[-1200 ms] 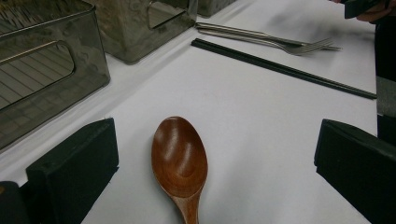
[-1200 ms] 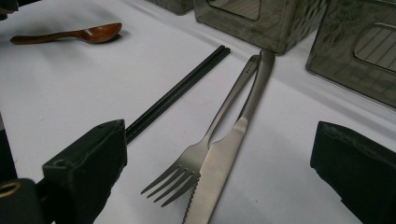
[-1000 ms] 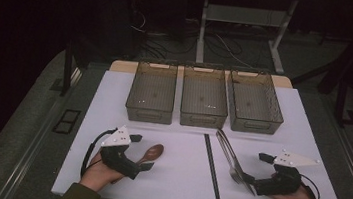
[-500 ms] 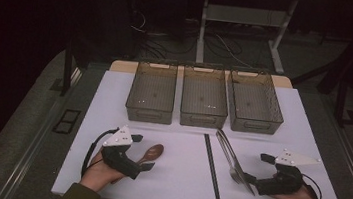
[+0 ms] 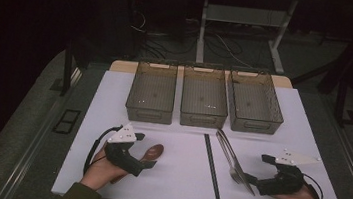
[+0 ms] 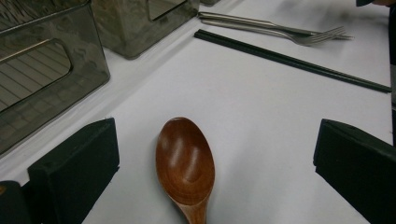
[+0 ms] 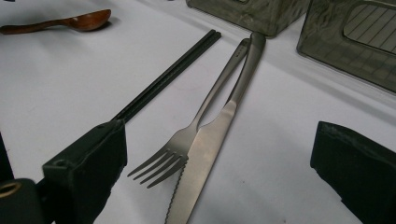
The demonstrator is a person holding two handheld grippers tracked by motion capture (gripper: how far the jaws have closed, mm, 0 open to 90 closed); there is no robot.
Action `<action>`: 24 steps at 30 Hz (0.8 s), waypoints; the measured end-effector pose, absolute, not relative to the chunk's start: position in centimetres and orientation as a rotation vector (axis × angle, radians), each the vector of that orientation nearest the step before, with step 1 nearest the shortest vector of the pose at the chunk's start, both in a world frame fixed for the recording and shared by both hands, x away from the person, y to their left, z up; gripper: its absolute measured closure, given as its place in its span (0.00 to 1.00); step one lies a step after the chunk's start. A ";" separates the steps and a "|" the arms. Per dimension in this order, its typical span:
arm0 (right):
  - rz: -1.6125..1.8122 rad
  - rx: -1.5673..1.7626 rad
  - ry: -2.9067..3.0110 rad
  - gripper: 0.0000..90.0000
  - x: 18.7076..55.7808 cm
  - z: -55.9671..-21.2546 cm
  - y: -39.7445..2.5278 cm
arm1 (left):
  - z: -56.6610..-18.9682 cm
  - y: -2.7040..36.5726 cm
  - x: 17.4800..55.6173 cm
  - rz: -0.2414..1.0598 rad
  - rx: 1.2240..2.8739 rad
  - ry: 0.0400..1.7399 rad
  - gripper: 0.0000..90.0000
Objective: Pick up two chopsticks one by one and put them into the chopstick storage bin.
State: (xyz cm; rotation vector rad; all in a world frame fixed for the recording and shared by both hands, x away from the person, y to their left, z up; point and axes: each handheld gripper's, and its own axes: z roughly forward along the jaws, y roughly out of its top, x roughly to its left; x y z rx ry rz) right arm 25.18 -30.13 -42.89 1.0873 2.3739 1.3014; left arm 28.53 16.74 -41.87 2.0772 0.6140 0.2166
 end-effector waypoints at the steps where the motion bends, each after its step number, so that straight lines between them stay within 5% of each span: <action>1: 1.299 1.088 2.377 0.04 25.2 -42.9 -30.1 | -41.9 16.7 28.7 0.214 2.084 0.612 0.00; 12: 1.299 1.085 2.378 0.04 25.3 -43.0 -30.1 | -42.3 15.9 30.3 0.204 2.099 0.618 0.00; 24: 1.298 1.084 2.379 0.04 25.3 -43.0 -30.1 | -43.1 15.5 30.8 0.216 2.148 0.677 0.20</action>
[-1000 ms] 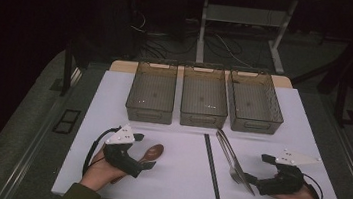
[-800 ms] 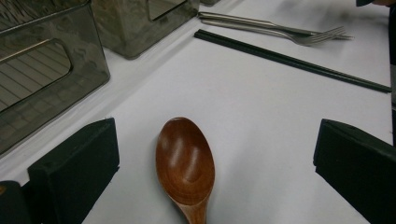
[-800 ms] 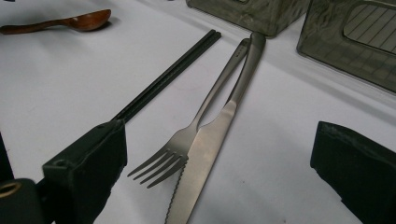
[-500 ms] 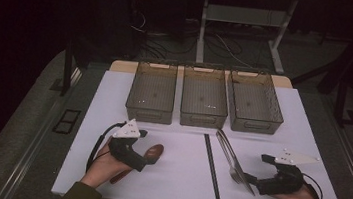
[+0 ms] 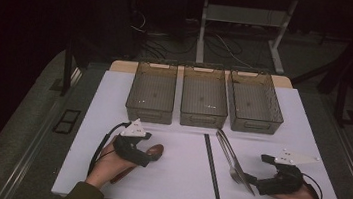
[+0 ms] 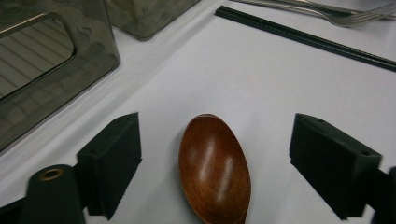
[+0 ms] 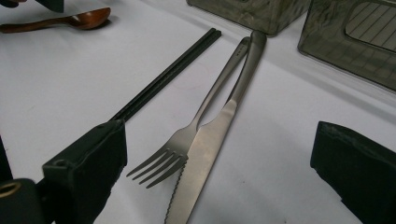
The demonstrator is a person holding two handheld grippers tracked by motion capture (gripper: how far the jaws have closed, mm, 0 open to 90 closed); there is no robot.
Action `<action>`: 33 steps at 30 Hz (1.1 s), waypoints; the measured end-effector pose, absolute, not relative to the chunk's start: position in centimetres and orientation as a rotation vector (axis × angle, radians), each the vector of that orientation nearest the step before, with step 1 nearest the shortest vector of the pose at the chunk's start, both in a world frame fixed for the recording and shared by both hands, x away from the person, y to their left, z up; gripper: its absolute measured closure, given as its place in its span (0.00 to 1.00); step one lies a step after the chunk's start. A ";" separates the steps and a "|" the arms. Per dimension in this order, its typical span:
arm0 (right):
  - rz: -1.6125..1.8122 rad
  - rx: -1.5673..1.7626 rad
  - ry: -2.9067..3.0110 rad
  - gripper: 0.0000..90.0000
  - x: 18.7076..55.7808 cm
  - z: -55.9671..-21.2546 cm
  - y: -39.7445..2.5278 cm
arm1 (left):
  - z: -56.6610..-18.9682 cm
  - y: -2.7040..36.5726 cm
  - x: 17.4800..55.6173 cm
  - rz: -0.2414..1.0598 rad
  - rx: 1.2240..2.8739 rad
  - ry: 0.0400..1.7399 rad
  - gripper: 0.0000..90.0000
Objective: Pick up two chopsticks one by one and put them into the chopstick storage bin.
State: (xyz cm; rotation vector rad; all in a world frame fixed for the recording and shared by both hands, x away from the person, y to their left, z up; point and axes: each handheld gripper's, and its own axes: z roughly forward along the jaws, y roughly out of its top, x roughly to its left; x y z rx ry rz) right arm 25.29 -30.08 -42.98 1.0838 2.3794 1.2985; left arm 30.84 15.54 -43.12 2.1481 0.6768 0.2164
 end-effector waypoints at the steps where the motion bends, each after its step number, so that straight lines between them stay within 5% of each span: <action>1: 1.299 1.084 2.380 0.04 25.3 -43.0 -30.1 | -43.2 15.6 30.8 0.213 2.141 0.682 0.21; 16: 1.296 1.086 2.379 0.04 25.3 -43.0 -30.1 | -43.8 15.9 31.1 0.181 2.174 0.745 0.43; 33: 1.272 1.097 2.390 0.04 25.6 -43.0 -29.7 | -44.0 15.6 31.0 0.178 2.190 0.739 0.39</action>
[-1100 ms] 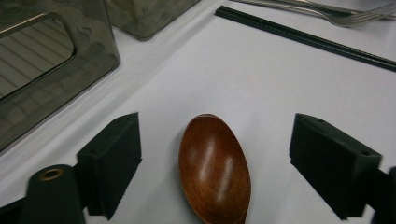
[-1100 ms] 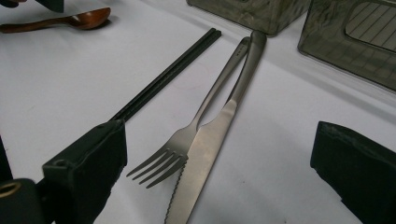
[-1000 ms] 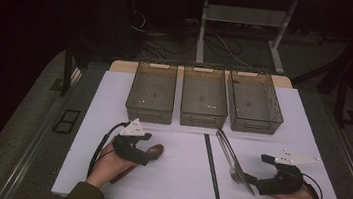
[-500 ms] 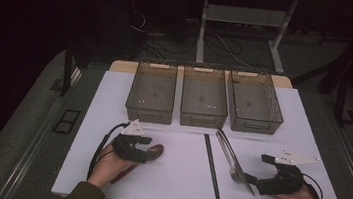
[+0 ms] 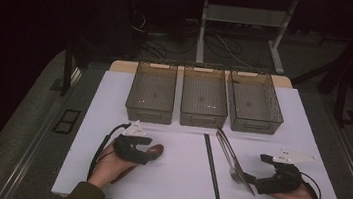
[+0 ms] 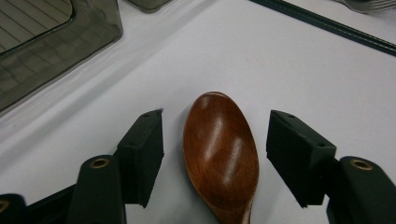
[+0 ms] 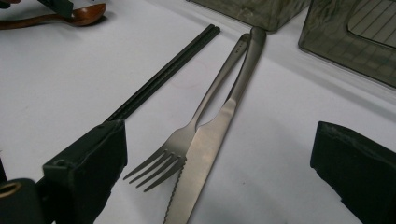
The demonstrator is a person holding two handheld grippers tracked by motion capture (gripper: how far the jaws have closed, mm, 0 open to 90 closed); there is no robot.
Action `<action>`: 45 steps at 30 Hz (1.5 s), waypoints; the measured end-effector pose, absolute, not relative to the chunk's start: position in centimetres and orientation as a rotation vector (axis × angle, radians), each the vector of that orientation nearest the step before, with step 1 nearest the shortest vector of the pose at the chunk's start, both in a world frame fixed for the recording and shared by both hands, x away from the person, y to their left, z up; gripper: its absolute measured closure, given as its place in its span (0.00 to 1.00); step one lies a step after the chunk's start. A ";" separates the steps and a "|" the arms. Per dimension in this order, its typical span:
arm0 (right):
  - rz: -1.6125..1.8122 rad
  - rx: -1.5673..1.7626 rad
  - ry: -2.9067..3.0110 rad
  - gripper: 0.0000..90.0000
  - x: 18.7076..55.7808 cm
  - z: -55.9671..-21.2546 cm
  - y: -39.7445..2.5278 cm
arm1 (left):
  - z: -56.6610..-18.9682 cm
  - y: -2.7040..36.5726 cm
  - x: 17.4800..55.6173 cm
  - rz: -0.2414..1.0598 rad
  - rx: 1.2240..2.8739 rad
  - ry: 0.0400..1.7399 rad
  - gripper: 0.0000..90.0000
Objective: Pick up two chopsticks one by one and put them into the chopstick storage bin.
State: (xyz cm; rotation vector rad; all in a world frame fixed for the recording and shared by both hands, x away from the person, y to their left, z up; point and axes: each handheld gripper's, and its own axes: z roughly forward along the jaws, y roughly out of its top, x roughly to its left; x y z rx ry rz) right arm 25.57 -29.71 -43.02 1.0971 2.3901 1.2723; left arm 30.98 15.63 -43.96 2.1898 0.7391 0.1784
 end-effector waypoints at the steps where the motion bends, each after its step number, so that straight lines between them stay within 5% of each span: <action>1: 1.274 1.096 2.393 0.07 25.7 -42.9 -29.5 | -44.0 15.6 31.0 0.183 2.196 0.734 0.36; 14: 1.293 1.091 2.419 0.19 26.7 -42.3 -27.8 | -44.2 15.4 30.9 0.196 2.199 0.738 0.24; 22: 1.294 1.086 2.440 0.35 27.9 -42.1 -26.3 | -44.1 15.3 30.7 0.201 2.207 0.721 0.16; 45: 1.269 1.064 2.510 0.70 31.3 -42.2 -23.2 | -43.9 15.3 30.2 0.201 2.191 0.703 0.15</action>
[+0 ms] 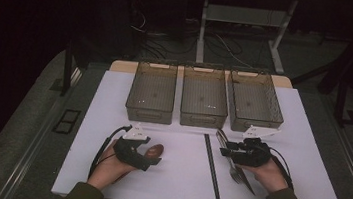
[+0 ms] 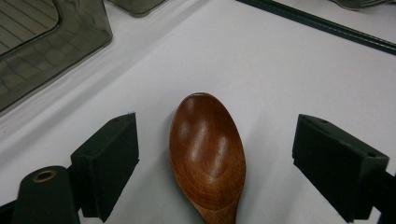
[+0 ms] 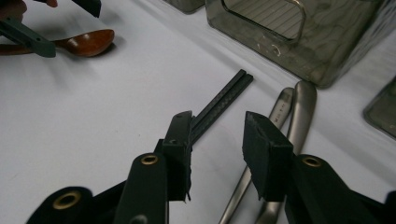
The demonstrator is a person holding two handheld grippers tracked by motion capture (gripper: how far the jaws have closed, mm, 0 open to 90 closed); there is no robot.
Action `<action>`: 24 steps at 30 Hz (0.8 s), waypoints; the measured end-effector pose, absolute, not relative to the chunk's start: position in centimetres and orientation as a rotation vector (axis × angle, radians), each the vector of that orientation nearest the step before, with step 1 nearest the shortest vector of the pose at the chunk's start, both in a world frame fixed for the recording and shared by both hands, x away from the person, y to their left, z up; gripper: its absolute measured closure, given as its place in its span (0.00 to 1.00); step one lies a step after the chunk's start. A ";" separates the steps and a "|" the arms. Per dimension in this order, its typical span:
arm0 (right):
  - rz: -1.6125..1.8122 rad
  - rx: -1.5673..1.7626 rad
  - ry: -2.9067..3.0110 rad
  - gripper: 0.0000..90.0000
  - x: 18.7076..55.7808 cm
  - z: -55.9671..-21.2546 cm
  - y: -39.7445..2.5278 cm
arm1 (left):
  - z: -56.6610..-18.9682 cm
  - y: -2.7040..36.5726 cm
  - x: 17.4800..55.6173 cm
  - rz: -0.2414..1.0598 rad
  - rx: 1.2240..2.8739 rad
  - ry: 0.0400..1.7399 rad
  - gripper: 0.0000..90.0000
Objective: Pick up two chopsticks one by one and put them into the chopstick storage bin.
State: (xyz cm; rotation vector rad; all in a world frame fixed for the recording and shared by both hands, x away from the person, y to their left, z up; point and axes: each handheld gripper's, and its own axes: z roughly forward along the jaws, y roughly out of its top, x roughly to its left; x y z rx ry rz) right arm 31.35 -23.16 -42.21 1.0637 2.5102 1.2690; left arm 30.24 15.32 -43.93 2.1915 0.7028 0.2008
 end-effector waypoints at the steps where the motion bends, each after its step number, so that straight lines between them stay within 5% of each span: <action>1: 1.269 1.061 2.511 0.71 31.5 -42.2 -23.0 | -43.9 15.3 30.2 0.199 2.191 0.704 0.15; 24: 1.190 1.098 2.552 1.00 35.4 -42.3 -20.3 | -44.0 15.4 29.9 0.194 2.162 0.711 0.09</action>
